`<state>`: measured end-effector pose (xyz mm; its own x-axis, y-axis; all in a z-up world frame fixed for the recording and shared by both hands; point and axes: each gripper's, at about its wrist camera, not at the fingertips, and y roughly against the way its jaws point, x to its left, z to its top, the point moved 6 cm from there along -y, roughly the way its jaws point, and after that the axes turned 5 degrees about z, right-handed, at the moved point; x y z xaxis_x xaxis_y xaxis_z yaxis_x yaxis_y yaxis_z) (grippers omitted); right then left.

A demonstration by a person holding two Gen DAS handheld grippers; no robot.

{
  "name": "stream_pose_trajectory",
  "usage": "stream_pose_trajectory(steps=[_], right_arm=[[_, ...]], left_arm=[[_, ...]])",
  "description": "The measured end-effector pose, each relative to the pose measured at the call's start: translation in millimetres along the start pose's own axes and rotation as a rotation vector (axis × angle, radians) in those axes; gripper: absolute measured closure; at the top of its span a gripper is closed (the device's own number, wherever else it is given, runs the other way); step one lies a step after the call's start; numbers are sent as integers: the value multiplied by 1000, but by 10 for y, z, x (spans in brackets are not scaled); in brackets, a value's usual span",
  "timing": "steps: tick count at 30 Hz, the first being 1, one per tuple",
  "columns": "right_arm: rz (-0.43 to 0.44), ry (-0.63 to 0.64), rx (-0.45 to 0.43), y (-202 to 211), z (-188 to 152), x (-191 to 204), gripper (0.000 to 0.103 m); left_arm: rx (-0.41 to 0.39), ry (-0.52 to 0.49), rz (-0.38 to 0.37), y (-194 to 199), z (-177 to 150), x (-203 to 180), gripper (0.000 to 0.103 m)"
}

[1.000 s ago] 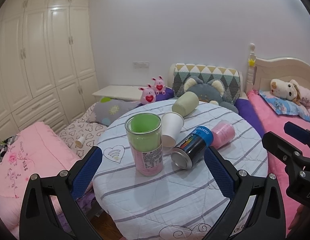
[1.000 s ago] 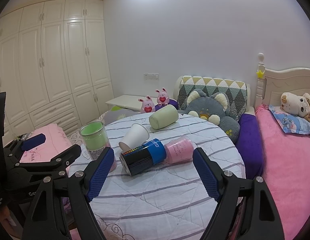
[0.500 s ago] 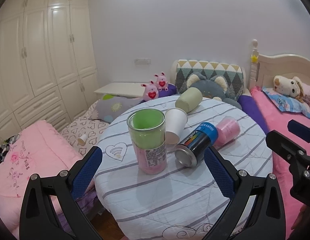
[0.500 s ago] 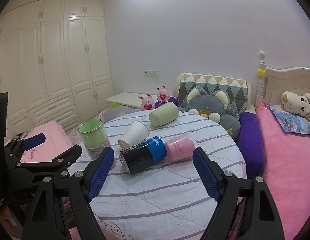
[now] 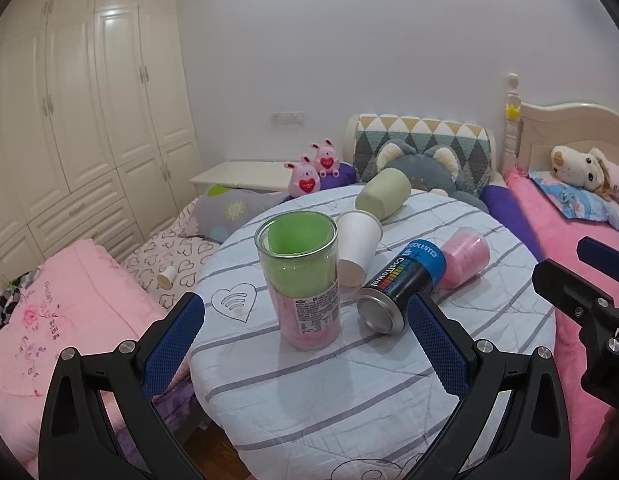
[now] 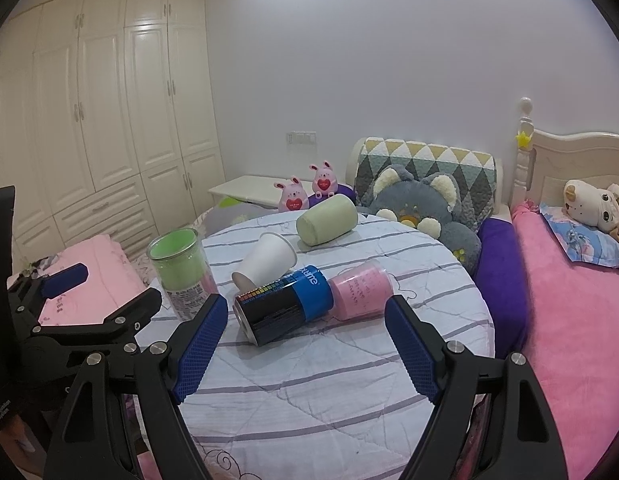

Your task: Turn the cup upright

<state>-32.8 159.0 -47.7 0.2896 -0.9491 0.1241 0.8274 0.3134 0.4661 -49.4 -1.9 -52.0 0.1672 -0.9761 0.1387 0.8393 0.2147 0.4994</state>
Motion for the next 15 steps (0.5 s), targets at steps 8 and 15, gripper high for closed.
stream_pose_trajectory(steps=[8,15], right_arm=[[-1,0,20,-106,19,17,21],[1,11,46,-224,31,74,21]], left_arm=[[15,-3,-1,-116,6,26,0],[22,2,-6,-212,11,86,0]])
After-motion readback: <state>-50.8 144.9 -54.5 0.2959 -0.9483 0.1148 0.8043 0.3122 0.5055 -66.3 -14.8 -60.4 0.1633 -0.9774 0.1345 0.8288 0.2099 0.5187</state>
